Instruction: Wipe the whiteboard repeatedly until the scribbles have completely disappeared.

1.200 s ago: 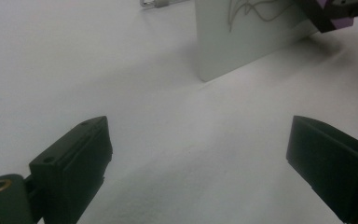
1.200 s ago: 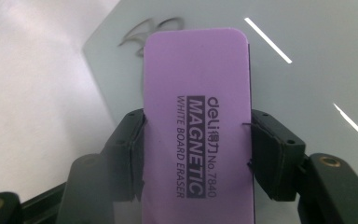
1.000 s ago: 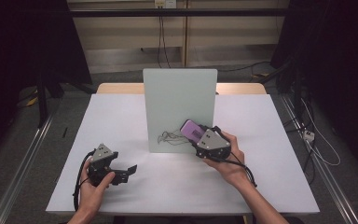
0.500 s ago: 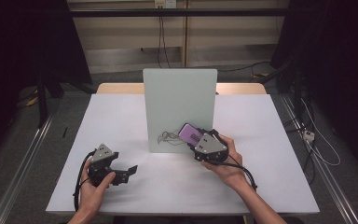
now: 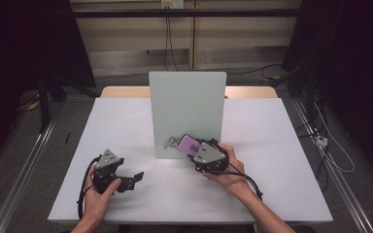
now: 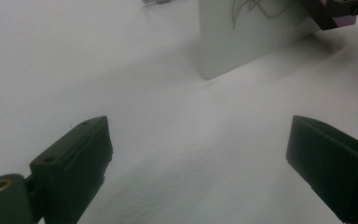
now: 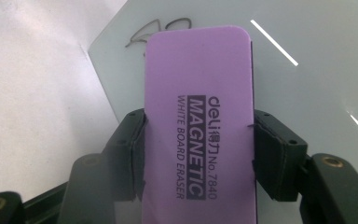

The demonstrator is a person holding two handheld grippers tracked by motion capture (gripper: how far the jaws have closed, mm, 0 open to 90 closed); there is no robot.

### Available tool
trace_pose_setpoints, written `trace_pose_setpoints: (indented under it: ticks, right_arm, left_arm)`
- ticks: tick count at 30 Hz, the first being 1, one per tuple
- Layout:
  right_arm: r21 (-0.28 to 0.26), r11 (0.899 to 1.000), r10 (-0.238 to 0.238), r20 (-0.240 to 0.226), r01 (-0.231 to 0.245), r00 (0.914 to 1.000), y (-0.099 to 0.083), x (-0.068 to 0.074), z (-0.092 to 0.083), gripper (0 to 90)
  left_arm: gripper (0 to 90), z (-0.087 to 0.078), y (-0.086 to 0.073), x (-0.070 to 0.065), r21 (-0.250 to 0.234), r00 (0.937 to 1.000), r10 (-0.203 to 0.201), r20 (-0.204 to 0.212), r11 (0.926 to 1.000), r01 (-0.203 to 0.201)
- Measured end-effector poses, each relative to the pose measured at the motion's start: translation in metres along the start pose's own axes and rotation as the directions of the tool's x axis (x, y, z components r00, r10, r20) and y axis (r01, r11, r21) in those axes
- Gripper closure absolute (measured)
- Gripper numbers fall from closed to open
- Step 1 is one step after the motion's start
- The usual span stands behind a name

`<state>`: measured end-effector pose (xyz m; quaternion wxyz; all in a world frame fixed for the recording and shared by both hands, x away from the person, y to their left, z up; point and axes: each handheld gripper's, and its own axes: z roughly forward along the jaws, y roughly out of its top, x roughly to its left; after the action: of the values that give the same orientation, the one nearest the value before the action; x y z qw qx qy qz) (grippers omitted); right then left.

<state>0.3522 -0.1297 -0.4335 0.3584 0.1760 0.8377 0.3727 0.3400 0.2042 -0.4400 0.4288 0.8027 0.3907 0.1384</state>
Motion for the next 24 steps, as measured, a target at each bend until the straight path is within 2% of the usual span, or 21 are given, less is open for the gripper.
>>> trace_pose_setpoints:
  ticks: [6,10,24]
  right_arm:
    - [0.013,1.000,-0.025,-0.035,0.025,0.9991,0.007,0.003,0.007,42.1]
    - [0.016,1.000,0.000,-0.059,0.001,0.9983,0.011,0.004,0.012,42.2]
    - [0.002,1.000,0.014,-0.120,-0.014,0.9927,0.031,0.020,0.035,42.1]
  left_arm:
    - [6.7,0.000,0.000,0.000,0.000,1.0000,0.001,0.000,1.0000,-0.001]
    - [6.7,0.000,0.000,0.000,0.000,1.0000,0.001,0.001,1.0000,-0.001]
    - [6.7,-0.002,0.000,0.000,-0.004,1.0000,0.002,0.001,1.0000,-0.002]
